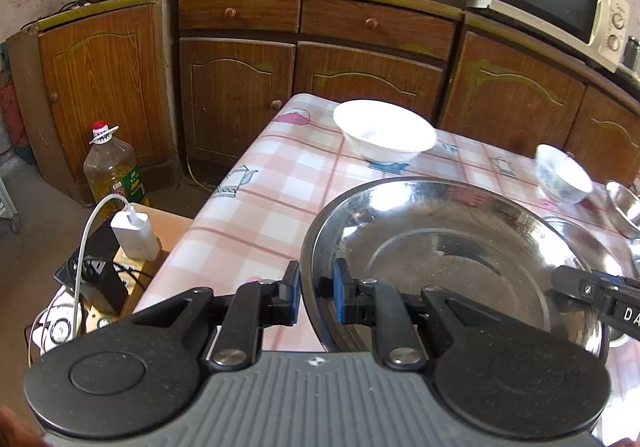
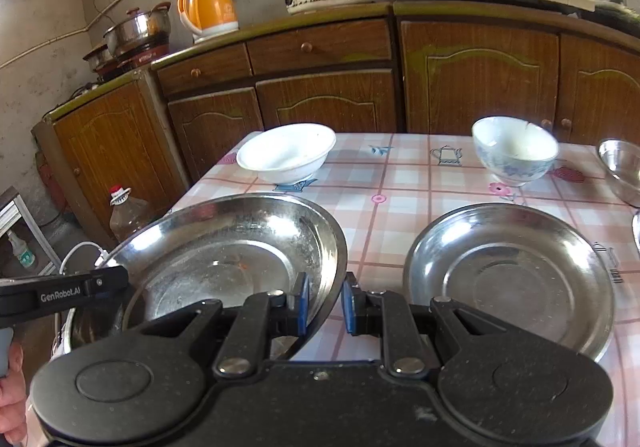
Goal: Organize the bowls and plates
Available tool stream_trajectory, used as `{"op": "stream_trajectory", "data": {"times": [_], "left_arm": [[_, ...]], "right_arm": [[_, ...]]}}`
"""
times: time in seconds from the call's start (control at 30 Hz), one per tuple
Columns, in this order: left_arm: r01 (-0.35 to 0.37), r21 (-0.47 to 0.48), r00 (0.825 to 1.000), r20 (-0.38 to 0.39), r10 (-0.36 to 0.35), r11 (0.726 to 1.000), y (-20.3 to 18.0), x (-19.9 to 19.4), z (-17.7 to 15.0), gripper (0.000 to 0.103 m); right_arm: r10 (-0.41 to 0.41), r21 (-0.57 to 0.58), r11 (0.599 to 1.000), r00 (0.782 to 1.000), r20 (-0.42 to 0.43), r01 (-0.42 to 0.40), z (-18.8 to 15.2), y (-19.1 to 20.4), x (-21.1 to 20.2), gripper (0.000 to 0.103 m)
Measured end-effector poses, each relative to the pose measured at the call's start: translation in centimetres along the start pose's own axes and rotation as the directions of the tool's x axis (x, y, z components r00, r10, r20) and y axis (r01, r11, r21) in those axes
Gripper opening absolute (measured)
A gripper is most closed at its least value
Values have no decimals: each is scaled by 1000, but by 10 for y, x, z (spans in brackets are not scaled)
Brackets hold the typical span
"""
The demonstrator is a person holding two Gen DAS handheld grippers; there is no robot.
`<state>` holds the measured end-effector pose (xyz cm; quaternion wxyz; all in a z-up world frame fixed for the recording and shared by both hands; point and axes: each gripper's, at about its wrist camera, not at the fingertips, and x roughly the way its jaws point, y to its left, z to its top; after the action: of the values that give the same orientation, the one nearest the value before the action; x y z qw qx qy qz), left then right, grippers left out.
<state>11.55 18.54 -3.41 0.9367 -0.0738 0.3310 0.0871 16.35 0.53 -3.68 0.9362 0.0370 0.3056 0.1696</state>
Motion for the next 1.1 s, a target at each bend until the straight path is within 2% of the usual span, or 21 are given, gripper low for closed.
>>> {"op": "stream_trajectory", "data": {"times": [0.57,1.1], "left_arm": [[29,44,999,19,-29,999,-41,-75,-20,18],[90,92,996,18,-92,992,-77,-104,-42,18]], "right_arm": [[-14,60,998,998,66,10,-20,-28,-107,23],[-73,74,995,992,105,65,-46,-58,-172,23]]}}
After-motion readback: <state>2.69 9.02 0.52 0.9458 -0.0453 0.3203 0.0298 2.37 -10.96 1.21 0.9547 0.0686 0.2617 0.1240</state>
